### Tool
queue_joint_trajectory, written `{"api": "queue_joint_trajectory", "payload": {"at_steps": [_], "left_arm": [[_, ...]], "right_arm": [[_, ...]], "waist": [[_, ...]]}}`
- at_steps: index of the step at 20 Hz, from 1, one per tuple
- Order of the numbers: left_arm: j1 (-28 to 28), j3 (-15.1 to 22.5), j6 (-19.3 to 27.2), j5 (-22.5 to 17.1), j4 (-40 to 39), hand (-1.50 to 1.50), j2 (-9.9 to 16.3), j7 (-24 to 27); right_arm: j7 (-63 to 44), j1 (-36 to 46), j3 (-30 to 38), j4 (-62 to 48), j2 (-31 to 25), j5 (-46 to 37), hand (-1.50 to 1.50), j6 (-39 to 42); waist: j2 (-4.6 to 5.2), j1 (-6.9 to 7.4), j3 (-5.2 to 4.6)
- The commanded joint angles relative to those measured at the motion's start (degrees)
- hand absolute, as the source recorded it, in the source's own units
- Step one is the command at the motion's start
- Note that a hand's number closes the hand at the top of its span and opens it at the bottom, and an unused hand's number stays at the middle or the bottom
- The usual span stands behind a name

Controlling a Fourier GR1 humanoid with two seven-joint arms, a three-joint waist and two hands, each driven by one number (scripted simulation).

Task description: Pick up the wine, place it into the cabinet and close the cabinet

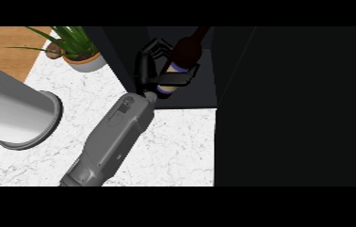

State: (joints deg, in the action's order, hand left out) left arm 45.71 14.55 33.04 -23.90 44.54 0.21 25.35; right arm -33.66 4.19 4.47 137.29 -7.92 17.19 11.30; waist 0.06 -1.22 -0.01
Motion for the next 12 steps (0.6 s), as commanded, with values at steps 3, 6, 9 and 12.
{"api": "queue_joint_trajectory", "payload": {"at_steps": [3, 6, 9, 12], "left_arm": [[4.9, -3.3, 0.6, 0.8, -7.9, 1.5, -0.2, 3.2], [6.2, -2.2, 2.2, -1.2, -11.9, 1.5, -0.2, 9.0], [11.0, -5.3, 2.2, 1.2, -15.4, 1.5, -0.2, 8.2], [11.7, -8.9, -2.0, 0.6, -18.9, 1.5, 2.2, 10.9]], "right_arm": [[-5.4, -1.2, 0.4, 10.0, 0.0, 6.4, -1.5, -2.0], [-1.7, -1.3, -3.5, 5.4, 1.9, 2.0, -1.5, -0.8], [-2.0, -2.1, -2.1, 7.7, 1.0, 4.1, -1.5, -0.5], [-2.5, 0.1, -0.4, 5.5, 0.4, 4.6, -1.5, -1.2]], "waist": [[0.06, -0.61, -0.01], [0.29, -0.92, -0.02], [0.2, -0.73, 0.01], [0.29, -0.46, -0.01]]}}
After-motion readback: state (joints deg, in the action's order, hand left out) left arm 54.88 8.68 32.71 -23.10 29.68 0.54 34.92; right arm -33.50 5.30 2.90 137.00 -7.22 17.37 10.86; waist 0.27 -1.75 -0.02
